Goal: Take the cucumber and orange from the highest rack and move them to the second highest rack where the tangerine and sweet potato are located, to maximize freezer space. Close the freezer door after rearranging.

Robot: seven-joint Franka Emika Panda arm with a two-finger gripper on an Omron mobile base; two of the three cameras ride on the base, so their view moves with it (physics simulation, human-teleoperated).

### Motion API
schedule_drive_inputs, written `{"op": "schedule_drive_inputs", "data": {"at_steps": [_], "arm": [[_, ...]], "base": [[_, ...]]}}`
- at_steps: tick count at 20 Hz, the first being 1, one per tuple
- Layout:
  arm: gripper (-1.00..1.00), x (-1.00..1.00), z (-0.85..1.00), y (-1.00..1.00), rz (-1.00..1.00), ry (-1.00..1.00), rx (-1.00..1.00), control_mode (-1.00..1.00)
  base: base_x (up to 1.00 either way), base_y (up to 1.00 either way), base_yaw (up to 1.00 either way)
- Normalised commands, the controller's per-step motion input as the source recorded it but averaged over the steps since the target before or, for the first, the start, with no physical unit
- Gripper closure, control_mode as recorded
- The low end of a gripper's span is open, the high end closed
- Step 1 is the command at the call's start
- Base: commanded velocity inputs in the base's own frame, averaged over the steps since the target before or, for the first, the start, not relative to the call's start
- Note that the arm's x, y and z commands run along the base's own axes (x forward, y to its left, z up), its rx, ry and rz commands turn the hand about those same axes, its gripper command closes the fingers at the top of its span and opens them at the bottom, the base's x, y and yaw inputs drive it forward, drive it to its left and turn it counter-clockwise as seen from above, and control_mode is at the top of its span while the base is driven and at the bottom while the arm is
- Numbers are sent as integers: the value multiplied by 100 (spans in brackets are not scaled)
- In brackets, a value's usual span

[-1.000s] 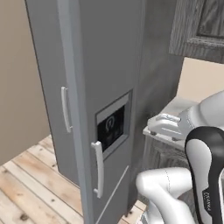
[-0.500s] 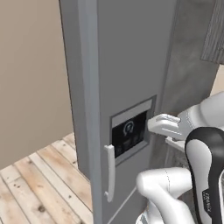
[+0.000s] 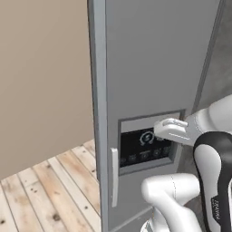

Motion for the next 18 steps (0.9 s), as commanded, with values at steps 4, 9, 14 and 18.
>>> {"op": "schedule_drive_inputs", "data": {"at_steps": [4, 9, 14, 18], "arm": [[-100, 0, 0, 0, 0, 0, 0, 100], [-100, 0, 0, 0, 0, 0, 0, 100], [-100, 29, 0, -1, -1, -2, 7, -100], [-100, 88, 1, 0, -18, 0, 3, -100]], "base": [[49, 0, 1], [23, 0, 5], [1, 0, 0], [0, 0, 0]]}}
